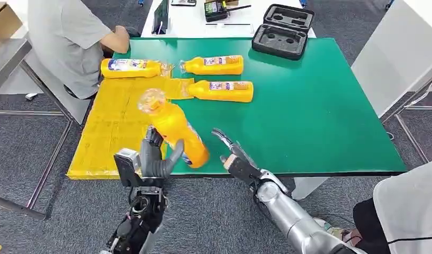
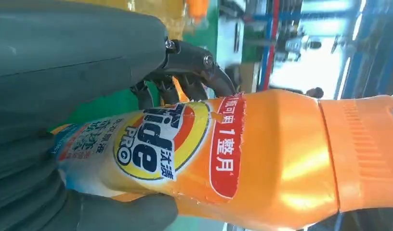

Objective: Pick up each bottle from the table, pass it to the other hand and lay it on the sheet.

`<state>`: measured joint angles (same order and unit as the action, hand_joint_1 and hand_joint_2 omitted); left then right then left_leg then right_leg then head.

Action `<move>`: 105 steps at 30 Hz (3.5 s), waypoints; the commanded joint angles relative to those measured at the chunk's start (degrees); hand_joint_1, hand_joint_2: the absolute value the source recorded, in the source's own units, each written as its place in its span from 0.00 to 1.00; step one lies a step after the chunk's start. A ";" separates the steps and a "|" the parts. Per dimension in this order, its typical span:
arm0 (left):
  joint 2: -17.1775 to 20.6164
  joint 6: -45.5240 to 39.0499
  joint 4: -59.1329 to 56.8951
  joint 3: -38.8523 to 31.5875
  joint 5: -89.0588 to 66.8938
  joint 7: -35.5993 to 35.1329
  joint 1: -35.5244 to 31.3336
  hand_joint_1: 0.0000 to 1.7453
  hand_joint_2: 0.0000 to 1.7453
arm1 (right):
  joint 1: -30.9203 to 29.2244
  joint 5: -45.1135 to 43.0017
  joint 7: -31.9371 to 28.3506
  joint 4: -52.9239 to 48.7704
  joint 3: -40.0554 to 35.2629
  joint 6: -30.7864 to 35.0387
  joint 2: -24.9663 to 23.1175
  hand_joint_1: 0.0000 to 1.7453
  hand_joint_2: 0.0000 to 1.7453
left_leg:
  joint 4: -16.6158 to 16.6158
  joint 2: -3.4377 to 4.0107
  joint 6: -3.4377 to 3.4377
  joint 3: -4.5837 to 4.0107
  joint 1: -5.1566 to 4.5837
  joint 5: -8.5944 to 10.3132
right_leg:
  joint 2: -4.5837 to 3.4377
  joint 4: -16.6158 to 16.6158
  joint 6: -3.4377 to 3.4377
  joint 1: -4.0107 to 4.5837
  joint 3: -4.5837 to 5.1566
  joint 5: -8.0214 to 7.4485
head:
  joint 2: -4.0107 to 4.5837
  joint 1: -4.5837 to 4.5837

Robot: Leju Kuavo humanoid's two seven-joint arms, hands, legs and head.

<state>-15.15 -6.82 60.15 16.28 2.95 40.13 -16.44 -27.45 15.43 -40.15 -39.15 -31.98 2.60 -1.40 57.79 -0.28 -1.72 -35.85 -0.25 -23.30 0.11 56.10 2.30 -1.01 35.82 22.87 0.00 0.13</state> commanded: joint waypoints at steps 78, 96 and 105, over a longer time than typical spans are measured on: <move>13.37 -28.45 -45.06 0.48 -92.95 -36.24 -28.02 1.00 1.00 | 1.60 -1.63 0.15 -0.98 3.10 -3.96 -1.44 0.00 0.00 | 0.03 0.09 0.08 0.16 0.07 -0.06 | -0.07 0.04 -0.09 0.06 -0.17 0.09 | 0.00 0.00; 13.55 -23.72 -46.17 1.66 -92.23 -34.57 -27.15 0.97 1.00 | 0.93 -2.28 0.15 -0.02 2.32 -4.34 -1.37 0.00 0.00 | 0.02 0.12 0.08 0.17 0.07 -0.06 | -0.10 0.02 -0.09 0.06 -0.18 0.07 | 0.00 0.00; 13.13 -20.73 -46.43 -0.09 -90.65 -32.61 -27.13 0.77 1.00 | 0.97 -2.95 0.15 -0.24 1.93 -4.16 -1.15 0.00 0.00 | 0.05 0.11 0.11 0.26 0.10 -0.12 | -0.09 0.02 -0.12 0.10 -0.29 0.13 | 0.00 0.00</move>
<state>-2.43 -30.01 17.51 15.65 -88.78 5.70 -41.14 -23.55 13.00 -40.15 -42.80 -27.52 -1.49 -2.95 57.79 -0.27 -1.72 -35.89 -0.24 -23.25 0.11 56.13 2.30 -1.01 35.83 22.87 0.00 0.13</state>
